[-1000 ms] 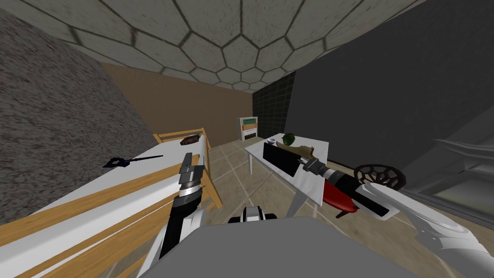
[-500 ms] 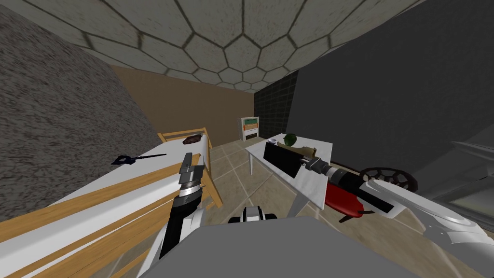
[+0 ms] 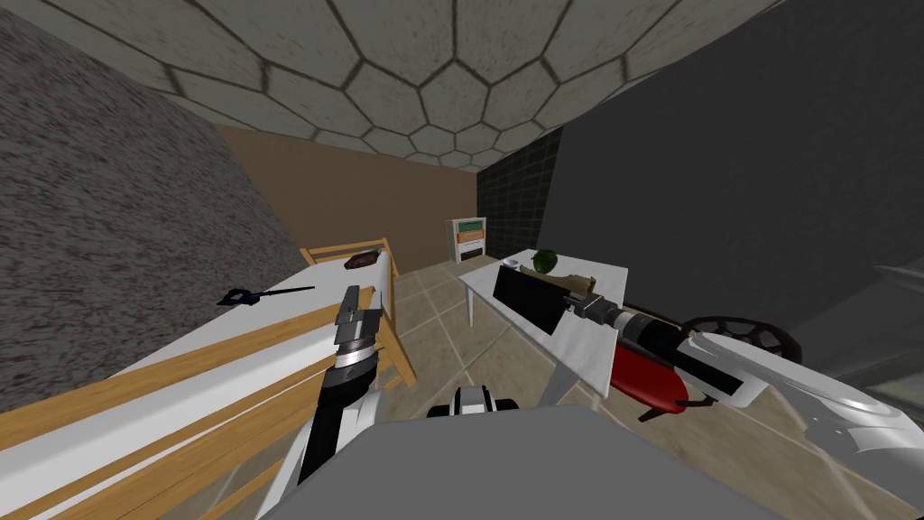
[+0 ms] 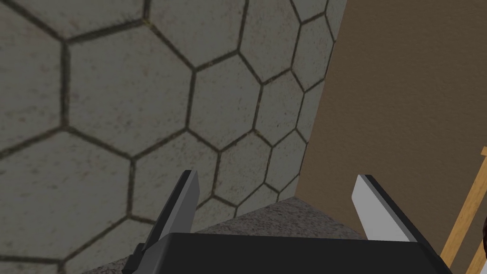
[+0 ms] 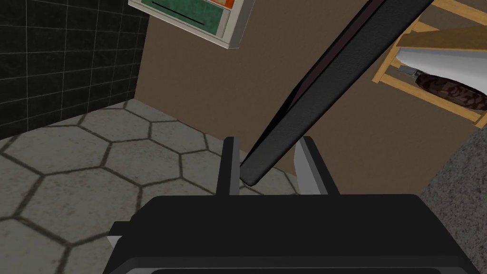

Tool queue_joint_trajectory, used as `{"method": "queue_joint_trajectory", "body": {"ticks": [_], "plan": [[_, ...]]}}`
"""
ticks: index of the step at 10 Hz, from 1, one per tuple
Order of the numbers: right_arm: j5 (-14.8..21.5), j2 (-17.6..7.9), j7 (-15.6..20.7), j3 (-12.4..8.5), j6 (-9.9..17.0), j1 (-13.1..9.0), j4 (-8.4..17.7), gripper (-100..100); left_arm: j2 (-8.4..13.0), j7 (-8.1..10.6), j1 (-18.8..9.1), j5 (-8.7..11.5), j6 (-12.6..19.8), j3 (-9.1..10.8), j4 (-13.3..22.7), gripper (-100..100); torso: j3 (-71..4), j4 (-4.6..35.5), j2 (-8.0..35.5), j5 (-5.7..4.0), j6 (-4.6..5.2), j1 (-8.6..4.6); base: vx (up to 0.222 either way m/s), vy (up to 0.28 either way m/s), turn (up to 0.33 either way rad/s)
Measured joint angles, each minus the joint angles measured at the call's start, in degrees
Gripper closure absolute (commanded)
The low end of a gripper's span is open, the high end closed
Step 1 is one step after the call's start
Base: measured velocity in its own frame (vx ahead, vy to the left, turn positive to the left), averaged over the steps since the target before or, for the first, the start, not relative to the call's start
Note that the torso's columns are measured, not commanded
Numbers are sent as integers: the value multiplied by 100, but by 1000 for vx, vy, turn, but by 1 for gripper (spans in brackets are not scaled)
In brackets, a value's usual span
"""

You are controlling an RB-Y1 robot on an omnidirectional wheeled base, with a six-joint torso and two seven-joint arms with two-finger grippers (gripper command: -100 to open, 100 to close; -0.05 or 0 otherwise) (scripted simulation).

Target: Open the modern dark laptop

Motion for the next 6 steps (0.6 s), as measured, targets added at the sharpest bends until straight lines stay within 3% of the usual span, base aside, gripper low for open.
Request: {"method": "queue_joint_trajectory", "body": {"ticks": [6], "plan": [[-495,-319,-912,278,-58,175,181,100,0,0,0,0,0,0,0,0,-14,-27,-31,-29,0,-26,36,-91,66]]}}
